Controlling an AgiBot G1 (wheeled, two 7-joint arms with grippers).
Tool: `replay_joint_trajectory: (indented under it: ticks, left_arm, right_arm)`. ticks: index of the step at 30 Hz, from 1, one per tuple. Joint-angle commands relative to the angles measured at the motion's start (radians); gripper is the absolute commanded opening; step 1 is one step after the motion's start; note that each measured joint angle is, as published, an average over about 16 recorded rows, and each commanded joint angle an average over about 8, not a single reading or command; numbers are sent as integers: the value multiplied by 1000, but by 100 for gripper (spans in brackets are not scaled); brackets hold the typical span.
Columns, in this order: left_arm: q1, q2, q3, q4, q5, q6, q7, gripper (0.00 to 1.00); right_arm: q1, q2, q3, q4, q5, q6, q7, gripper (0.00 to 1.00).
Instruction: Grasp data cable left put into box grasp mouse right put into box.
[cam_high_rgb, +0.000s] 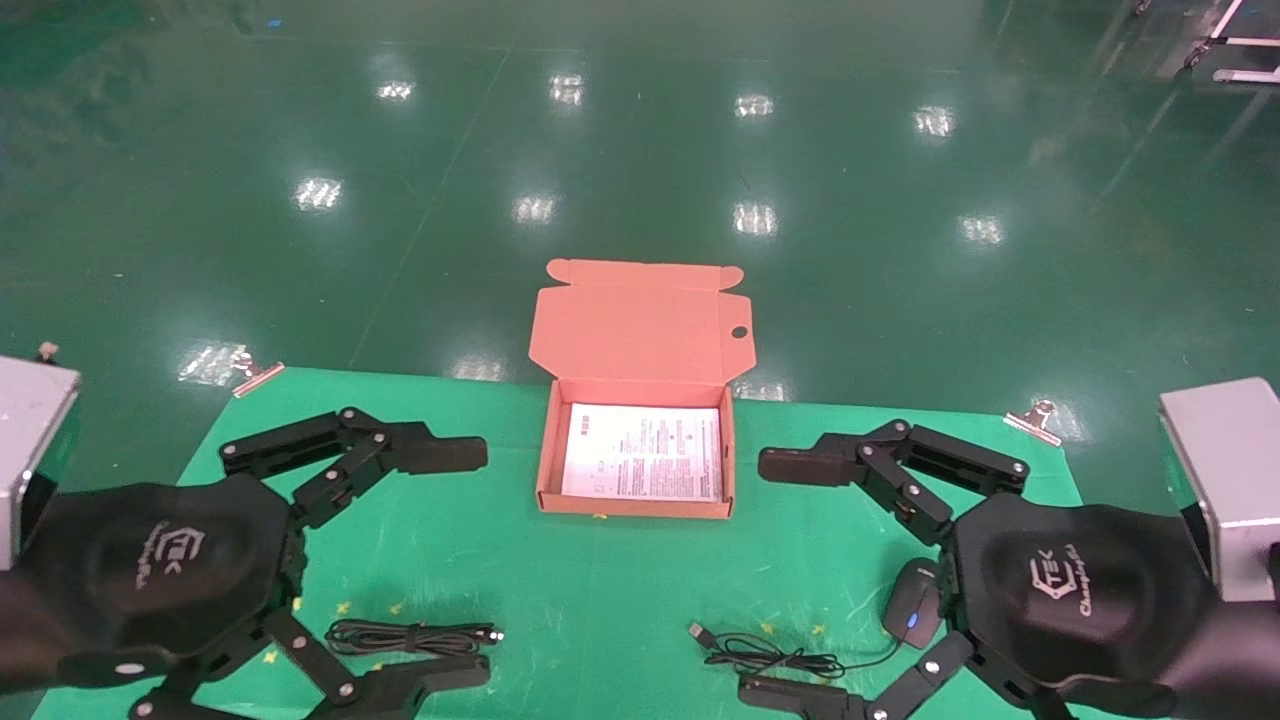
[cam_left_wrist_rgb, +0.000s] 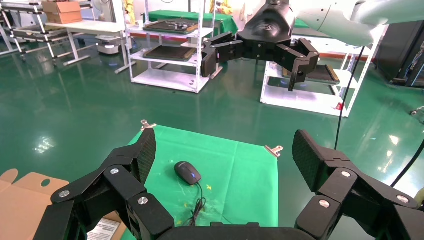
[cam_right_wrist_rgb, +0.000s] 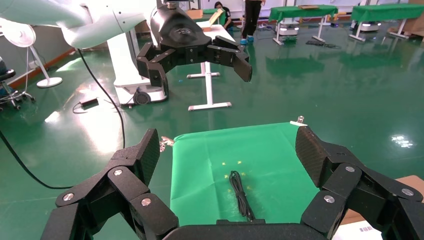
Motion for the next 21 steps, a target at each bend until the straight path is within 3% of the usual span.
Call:
replay_joint_trajectory:
  ticks: [1,21]
  left_arm:
    - [0,0,0,0,0,0,0,100]
    - [-33,-1,12,-5,26,12,-9,100]
  right_arm:
    - [0,0,0,0,0,0,0,100]
    - [6,-1,-1,4,-7,0,-4,100]
